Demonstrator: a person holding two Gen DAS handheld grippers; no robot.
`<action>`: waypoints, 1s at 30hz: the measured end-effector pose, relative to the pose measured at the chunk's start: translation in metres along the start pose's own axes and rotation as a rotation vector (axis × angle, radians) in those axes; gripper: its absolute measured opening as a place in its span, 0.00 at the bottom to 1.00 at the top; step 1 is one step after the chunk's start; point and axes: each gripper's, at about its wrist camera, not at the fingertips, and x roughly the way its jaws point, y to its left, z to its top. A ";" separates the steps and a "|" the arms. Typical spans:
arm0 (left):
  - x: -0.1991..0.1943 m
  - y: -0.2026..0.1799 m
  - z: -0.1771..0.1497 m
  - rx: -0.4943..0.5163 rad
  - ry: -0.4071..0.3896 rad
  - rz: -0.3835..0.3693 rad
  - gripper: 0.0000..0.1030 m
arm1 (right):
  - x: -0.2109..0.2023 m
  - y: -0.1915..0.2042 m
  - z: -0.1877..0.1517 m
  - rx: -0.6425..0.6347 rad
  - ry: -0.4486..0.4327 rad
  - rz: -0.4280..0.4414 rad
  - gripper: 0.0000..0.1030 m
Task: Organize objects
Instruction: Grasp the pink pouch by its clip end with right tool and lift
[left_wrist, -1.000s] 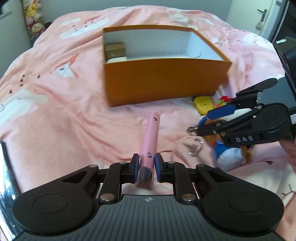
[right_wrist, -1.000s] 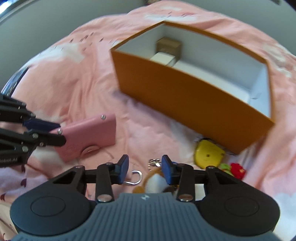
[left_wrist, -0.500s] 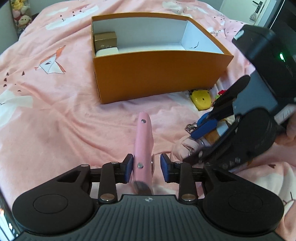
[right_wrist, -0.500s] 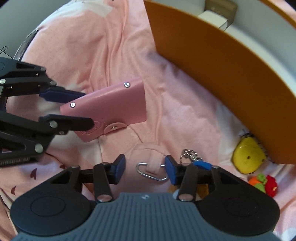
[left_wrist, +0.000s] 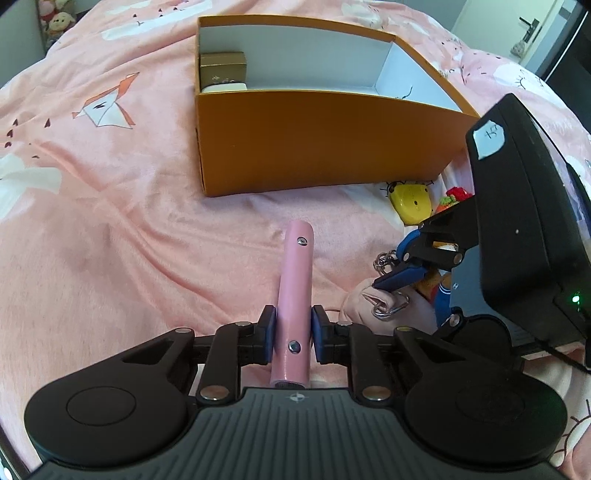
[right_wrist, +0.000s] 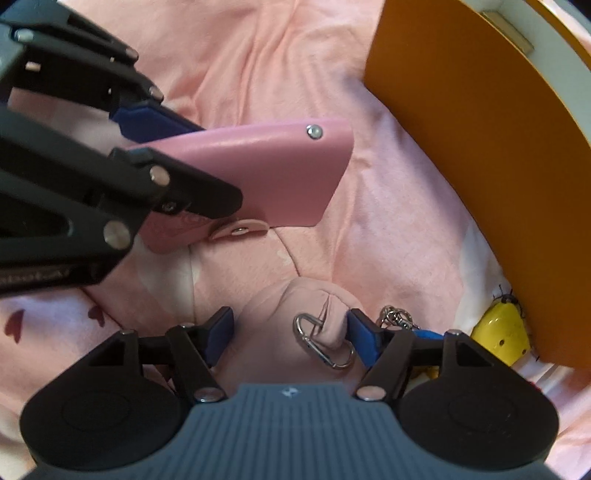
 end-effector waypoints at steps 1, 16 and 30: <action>-0.002 0.000 -0.001 -0.005 -0.005 0.001 0.21 | -0.001 0.001 -0.001 -0.002 -0.002 -0.002 0.63; -0.018 0.015 -0.003 -0.130 -0.099 0.040 0.20 | -0.064 -0.043 -0.006 0.210 -0.247 0.076 0.46; -0.008 0.019 -0.003 -0.181 -0.104 -0.008 0.20 | -0.049 -0.097 0.004 0.503 -0.408 0.283 0.53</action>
